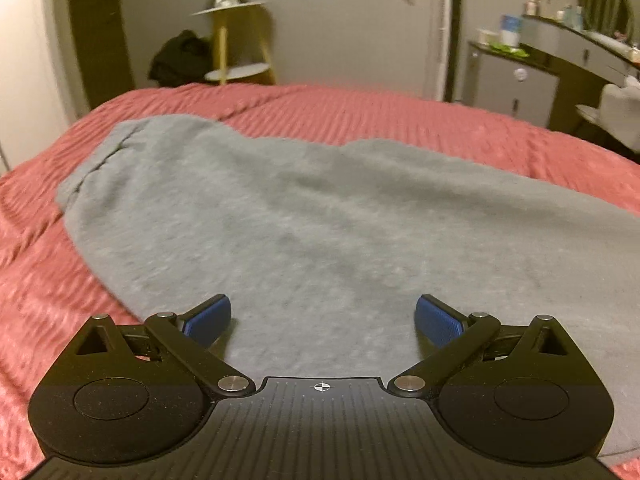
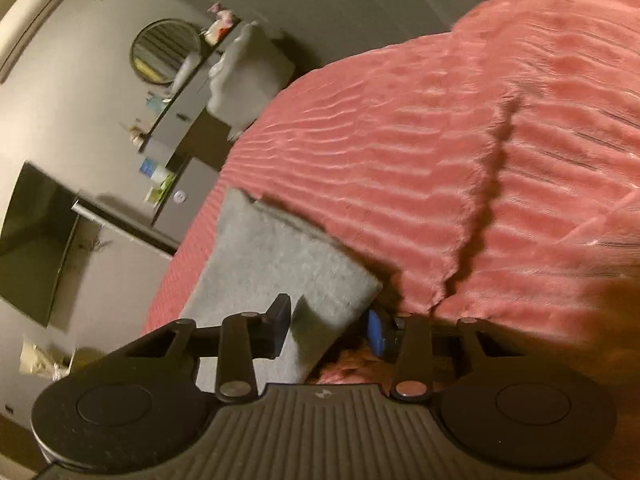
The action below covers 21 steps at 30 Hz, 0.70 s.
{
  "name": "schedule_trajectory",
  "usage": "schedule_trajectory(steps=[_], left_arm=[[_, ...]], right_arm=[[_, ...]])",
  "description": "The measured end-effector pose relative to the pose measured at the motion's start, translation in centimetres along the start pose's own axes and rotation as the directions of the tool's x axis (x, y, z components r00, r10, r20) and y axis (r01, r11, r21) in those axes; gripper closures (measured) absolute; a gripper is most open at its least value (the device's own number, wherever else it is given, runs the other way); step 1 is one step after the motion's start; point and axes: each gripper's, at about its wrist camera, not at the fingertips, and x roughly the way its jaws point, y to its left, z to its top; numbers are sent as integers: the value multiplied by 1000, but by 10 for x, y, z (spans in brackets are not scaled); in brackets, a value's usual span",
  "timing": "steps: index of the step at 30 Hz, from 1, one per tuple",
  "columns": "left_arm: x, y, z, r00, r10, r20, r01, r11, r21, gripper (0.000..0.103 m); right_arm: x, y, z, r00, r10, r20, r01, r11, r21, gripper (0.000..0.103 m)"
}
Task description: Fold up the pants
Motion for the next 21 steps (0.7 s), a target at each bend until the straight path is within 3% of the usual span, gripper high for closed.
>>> schedule_trajectory(steps=[1, 4, 5, 6, 7, 9, 13, 17, 19, 21], left_arm=[[1, -3, -1, 1000, -8, -3, 8, 1000, 13, 0], [11, -9, -3, 999, 33, -29, -31, 998, 55, 0], [16, -9, -3, 997, 64, -38, -62, 996, 58, 0], [18, -7, -2, 993, 111, -31, -110, 993, 45, 0], [19, -3, 0, 987, 158, -23, -158, 987, 27, 0], [22, 7, 2, 970, 244, -19, -245, 970, -16, 0], [27, 31, 1, 975, 214, -63, -221, 966, -138, 0], [27, 32, 1, 978, 200, -60, -207, 968, -143, 0], [23, 29, 1, 977, 210, -40, -213, 969, -122, 1], [18, 24, 3, 982, 191, 0, -190, 977, -100, 1]], right_arm=[[-2, 1, -1, 1000, 17, -3, -17, 1000, -2, 52], [-1, 9, -2, 999, 36, -11, -36, 999, -34, 52], [0, 12, -3, 999, 29, -16, -30, 998, -54, 59], [4, 18, -5, 1000, 22, -14, -23, 997, -77, 76], [8, 23, -5, 1000, 20, -16, -21, 995, -95, 77], [8, 25, -8, 1000, 7, -23, -9, 996, -94, 73], [13, 19, -7, 1000, 25, -14, -25, 1000, 2, 58], [15, 21, -7, 1000, 8, -5, -8, 999, 41, 57], [15, 26, -6, 1000, -8, 3, 8, 1000, 21, 86], [15, 34, -6, 1000, -16, 2, 16, 1000, -23, 86]])
